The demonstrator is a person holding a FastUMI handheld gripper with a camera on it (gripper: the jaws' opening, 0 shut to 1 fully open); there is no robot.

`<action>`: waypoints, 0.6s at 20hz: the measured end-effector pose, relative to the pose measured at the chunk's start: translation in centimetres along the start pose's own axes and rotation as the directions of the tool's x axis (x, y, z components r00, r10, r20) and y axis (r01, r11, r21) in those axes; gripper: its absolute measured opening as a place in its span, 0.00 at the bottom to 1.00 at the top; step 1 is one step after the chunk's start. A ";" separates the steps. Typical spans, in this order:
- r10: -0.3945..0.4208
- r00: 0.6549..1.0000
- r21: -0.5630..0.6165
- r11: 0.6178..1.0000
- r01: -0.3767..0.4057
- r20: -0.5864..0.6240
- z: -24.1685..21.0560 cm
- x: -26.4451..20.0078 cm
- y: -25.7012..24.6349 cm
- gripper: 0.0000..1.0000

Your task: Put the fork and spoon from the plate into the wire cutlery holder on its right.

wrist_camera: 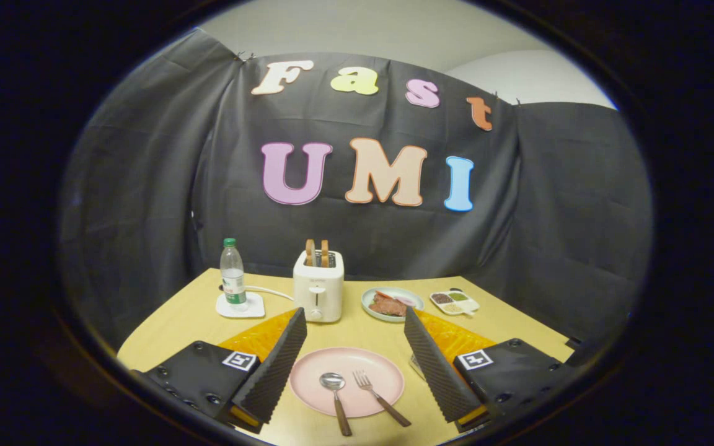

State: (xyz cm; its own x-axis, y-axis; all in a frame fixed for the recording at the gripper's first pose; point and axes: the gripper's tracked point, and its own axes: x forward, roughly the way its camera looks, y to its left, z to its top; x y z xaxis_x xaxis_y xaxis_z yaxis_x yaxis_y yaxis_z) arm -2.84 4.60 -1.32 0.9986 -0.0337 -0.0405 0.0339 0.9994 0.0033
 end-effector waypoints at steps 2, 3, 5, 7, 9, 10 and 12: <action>0.035 0.999 -0.001 0.999 -0.035 -0.002 -0.2 -0.6 -0.3 1.00; 0.054 0.999 -0.005 0.999 -0.054 -0.001 -0.3 -0.7 -0.6 1.00; 0.096 0.995 -0.011 0.995 -0.096 -0.012 -1.1 -1.3 -1.4 1.00; 0.131 0.991 -0.023 0.991 -0.131 -0.034 -2.2 -1.6 -2.6 1.00; 0.160 0.985 -0.035 0.986 -0.162 -0.063 -3.9 -1.7 -3.8 1.00; 0.178 0.981 -0.033 0.983 -0.181 -0.079 -4.9 -1.9 -4.3 0.99; 0.205 0.972 -0.024 0.978 -0.209 -0.117 -7.4 -2.0 -5.2 0.99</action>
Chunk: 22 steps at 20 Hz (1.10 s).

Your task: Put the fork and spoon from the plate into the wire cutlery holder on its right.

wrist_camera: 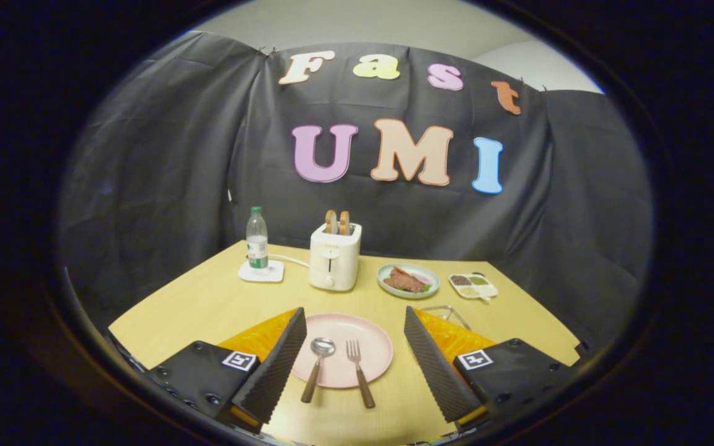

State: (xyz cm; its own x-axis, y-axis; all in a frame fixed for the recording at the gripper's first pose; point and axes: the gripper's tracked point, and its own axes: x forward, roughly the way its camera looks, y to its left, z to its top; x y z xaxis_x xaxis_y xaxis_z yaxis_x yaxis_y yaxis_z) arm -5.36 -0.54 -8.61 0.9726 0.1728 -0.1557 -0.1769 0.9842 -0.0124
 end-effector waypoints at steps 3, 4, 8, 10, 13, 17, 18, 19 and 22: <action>0.024 0.998 -0.003 1.000 -0.024 -0.055 -3.7 0.4 -1.2 0.99; 0.035 0.996 -0.012 0.999 -0.036 -0.077 -5.0 0.8 -1.2 0.99; 0.077 0.984 -0.025 0.996 -0.082 -0.159 -9.8 2.2 -0.9 0.98; 0.092 0.977 -0.026 0.995 -0.099 -0.192 -11.7 2.6 -0.6 0.98; 0.106 0.970 -0.034 0.993 -0.116 -0.221 -13.2 3.4 -0.3 0.94; 0.119 0.964 -0.011 0.992 -0.125 -0.237 -14.4 4.2 -0.6 0.76; 0.115 0.964 -0.013 0.992 -0.122 -0.242 -14.8 4.3 -0.8 0.71; 0.109 0.962 -0.016 0.993 -0.116 -0.250 -15.0 4.6 -1.2 0.66; 0.121 0.958 -0.004 0.992 -0.126 -0.260 -15.4 4.9 -1.5 0.51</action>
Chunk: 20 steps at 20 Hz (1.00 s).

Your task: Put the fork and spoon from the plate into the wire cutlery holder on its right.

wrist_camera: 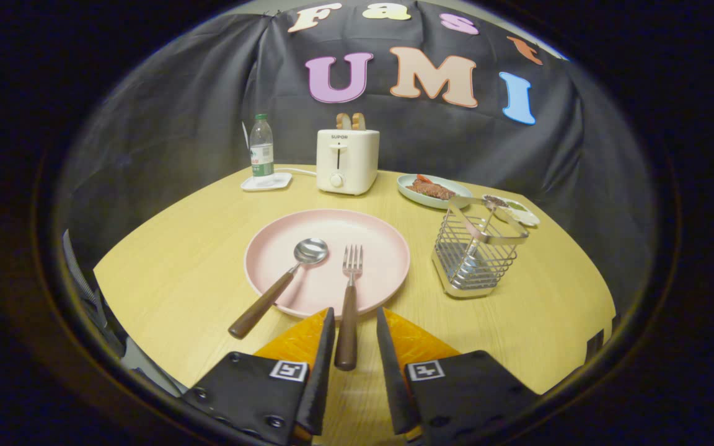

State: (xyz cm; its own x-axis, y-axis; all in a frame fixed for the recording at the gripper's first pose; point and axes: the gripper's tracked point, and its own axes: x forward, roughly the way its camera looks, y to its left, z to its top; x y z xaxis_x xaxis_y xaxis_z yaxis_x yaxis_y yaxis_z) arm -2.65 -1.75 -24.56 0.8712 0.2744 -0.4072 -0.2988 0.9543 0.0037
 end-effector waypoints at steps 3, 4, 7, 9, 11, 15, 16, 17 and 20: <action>-0.008 1.000 0.014 1.000 0.008 -0.011 0.0 0.3 -0.6 0.35; -0.005 1.000 0.022 1.000 0.005 -0.018 -0.2 0.3 -0.4 0.35; 0.024 0.999 0.039 0.999 -0.023 -0.039 -0.2 0.5 0.0 0.23; 0.038 0.998 0.049 0.998 -0.035 -0.048 -0.2 0.7 0.3 0.12; 0.042 0.997 0.070 0.997 -0.038 -0.058 -0.3 0.7 0.3 0.09; -0.008 0.997 0.062 0.998 0.013 -0.082 0.2 -0.3 -0.4 0.06; -0.007 0.996 0.054 0.998 0.012 -0.089 0.4 -0.5 -0.3 0.06; -0.017 0.995 0.049 0.999 0.022 -0.099 0.7 -0.8 -0.5 0.06; -0.044 0.994 0.054 0.997 0.050 -0.102 2.1 -2.1 -0.8 0.06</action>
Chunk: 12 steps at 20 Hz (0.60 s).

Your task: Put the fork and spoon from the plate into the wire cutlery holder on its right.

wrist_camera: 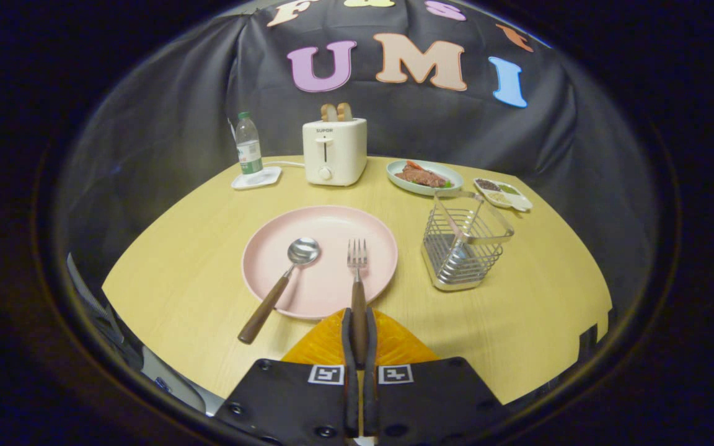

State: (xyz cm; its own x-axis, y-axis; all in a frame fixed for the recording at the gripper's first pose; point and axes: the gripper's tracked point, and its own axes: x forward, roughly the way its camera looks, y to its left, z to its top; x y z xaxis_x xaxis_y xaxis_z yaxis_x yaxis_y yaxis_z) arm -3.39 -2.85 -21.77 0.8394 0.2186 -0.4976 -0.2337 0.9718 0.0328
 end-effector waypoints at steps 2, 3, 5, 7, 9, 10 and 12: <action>-0.017 1.000 -0.007 1.000 0.017 -0.008 1.1 -0.9 -0.3 0.06; -0.035 0.999 -0.010 0.999 0.034 -0.007 1.8 -1.5 -0.8 0.06; -0.065 0.998 0.001 0.998 0.065 0.001 3.6 -2.6 -1.6 0.06; -0.095 0.995 0.025 0.995 0.095 0.009 5.4 -3.4 -2.5 0.06; -0.140 0.990 0.048 0.989 0.140 -0.002 6.9 -4.2 -3.8 0.06; -0.169 0.985 0.062 0.984 0.170 -0.018 7.4 -4.4 -4.6 0.06; -0.225 0.973 0.103 0.968 0.230 -0.054 8.3 -5.0 -6.1 0.06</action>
State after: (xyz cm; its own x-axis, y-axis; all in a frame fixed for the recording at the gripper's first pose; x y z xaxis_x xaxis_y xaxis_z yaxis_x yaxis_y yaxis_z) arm -2.06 -9.09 -12.30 0.8427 -0.0108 -0.5383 0.0172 0.9998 0.0068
